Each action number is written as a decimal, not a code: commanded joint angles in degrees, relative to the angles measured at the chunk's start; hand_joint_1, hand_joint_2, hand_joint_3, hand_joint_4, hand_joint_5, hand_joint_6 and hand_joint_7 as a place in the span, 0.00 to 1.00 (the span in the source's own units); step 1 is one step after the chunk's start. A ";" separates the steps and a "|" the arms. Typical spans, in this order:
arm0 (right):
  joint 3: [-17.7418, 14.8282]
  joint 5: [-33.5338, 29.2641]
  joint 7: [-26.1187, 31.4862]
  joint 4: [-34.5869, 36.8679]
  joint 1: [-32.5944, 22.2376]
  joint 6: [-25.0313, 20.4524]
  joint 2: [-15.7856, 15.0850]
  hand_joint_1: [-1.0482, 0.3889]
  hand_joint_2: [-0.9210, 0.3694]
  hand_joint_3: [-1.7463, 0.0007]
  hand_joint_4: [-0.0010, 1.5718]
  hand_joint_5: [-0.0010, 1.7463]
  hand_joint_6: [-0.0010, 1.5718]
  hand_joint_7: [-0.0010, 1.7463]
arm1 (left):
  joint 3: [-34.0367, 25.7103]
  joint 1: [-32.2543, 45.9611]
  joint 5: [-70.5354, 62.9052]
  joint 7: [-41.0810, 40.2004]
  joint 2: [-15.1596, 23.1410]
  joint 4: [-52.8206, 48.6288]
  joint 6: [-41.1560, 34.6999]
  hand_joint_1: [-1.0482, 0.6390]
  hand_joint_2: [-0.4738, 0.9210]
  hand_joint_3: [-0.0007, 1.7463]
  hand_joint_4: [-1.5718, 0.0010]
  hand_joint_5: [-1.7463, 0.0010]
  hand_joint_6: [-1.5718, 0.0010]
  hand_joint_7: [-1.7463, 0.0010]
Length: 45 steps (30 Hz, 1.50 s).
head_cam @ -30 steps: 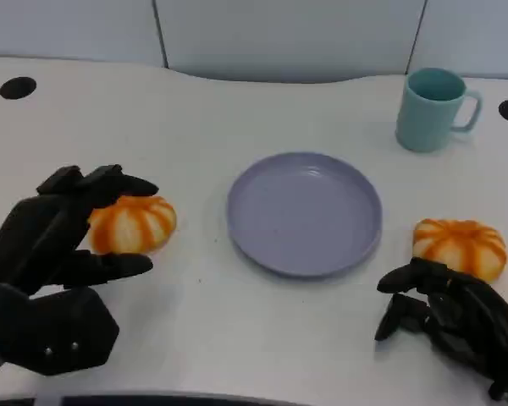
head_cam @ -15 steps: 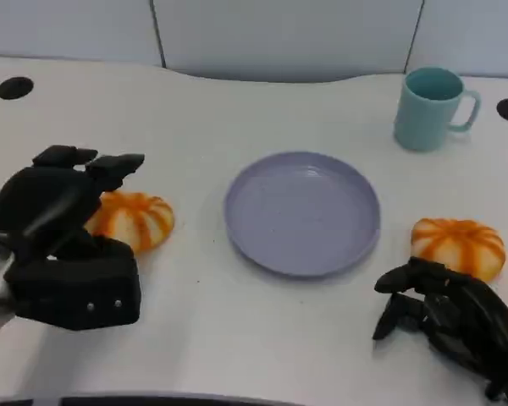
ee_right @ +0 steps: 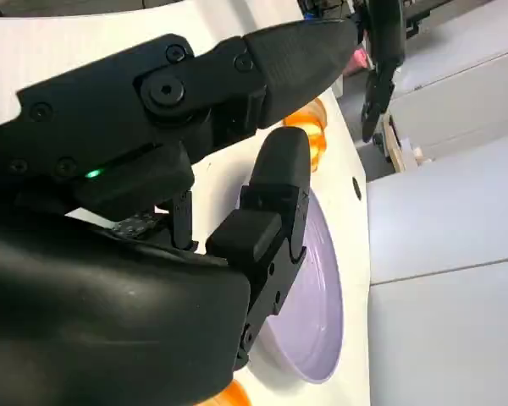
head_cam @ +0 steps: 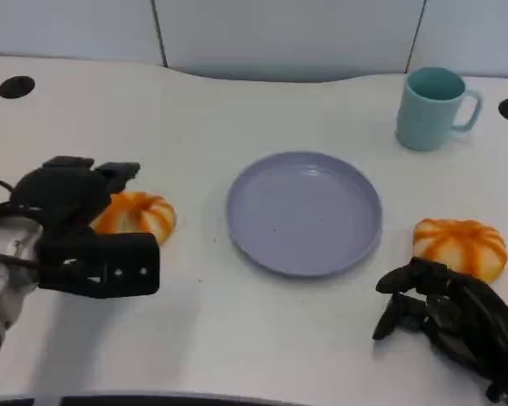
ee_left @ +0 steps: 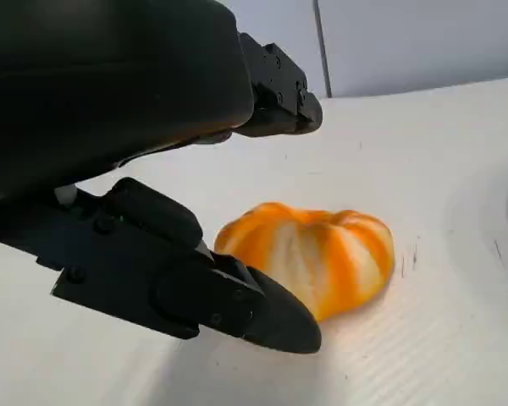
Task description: Grasp the bread from the table and place it into the plate.
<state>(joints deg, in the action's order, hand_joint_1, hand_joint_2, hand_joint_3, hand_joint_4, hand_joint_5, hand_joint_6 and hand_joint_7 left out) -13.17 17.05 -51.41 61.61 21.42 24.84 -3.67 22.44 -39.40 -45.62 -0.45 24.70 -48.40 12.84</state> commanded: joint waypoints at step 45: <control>1.68 -0.05 1.13 -5.76 -6.24 -4.54 -0.14 0.36 0.00 0.94 0.40 0.77 0.48 0.50 | 12.57 -15.58 0.74 0.23 -11.63 -28.69 -8.75 0.15 0.93 0.00 0.94 0.90 0.87 0.99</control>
<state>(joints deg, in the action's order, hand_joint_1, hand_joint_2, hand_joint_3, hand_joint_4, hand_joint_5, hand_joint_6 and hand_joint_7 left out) -11.92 17.66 -50.98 55.23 17.65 22.04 -3.49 35.07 -53.72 -45.29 -1.47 13.18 -76.68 4.49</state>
